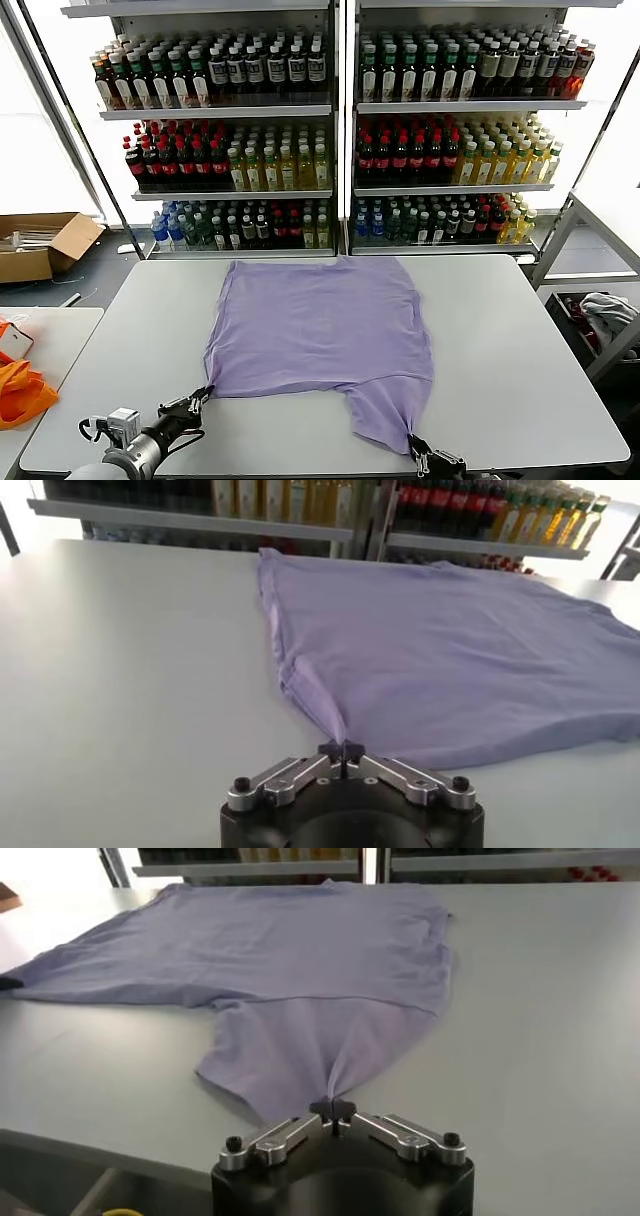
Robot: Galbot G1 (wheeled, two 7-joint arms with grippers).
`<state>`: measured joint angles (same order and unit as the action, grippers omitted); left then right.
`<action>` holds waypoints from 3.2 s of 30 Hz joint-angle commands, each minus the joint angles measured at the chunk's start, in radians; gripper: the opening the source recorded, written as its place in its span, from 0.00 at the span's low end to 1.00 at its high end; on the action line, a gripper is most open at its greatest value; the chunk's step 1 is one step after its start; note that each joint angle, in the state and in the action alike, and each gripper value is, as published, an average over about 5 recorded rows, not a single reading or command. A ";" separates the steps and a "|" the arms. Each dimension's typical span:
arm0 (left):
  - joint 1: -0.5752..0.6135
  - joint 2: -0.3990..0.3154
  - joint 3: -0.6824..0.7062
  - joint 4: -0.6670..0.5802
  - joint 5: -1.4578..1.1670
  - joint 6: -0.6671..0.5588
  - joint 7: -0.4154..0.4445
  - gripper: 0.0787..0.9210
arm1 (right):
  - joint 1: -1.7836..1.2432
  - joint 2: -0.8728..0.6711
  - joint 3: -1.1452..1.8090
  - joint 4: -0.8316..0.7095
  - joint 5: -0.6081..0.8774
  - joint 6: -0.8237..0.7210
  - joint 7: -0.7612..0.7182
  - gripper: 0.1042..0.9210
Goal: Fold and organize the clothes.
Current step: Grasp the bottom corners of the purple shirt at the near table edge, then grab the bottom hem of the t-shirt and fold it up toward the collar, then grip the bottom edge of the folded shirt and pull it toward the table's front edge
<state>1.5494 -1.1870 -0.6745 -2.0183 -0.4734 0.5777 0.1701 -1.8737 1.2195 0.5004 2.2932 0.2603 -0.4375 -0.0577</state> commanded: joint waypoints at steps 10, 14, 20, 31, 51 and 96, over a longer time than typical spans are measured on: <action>0.193 -0.063 -0.088 -0.188 0.026 -0.001 -0.007 0.01 | -0.205 -0.064 0.055 0.079 0.016 0.100 -0.009 0.00; 0.237 -0.075 -0.103 -0.220 0.035 0.000 -0.010 0.01 | -0.229 -0.091 0.082 0.099 0.055 0.115 -0.009 0.00; 0.251 -0.094 -0.107 -0.252 0.064 0.000 -0.005 0.01 | -0.219 -0.099 0.071 0.091 0.091 0.162 0.001 0.00; 0.048 -0.061 -0.087 -0.186 0.011 -0.001 -0.009 0.01 | 0.096 -0.031 0.014 0.005 0.292 0.200 0.068 0.00; -0.340 0.010 0.035 0.125 -0.056 0.001 -0.027 0.01 | 0.686 -0.089 -0.181 -0.357 0.415 0.191 0.142 0.00; -0.259 -0.061 0.039 0.186 0.033 0.000 -0.043 0.88 | 0.522 -0.064 -0.150 -0.387 0.193 0.069 0.209 0.82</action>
<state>1.2730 -1.2387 -0.6356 -1.8425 -0.4479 0.5779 0.1281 -1.2818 1.1476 0.3311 1.8649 0.5011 -0.3450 0.1269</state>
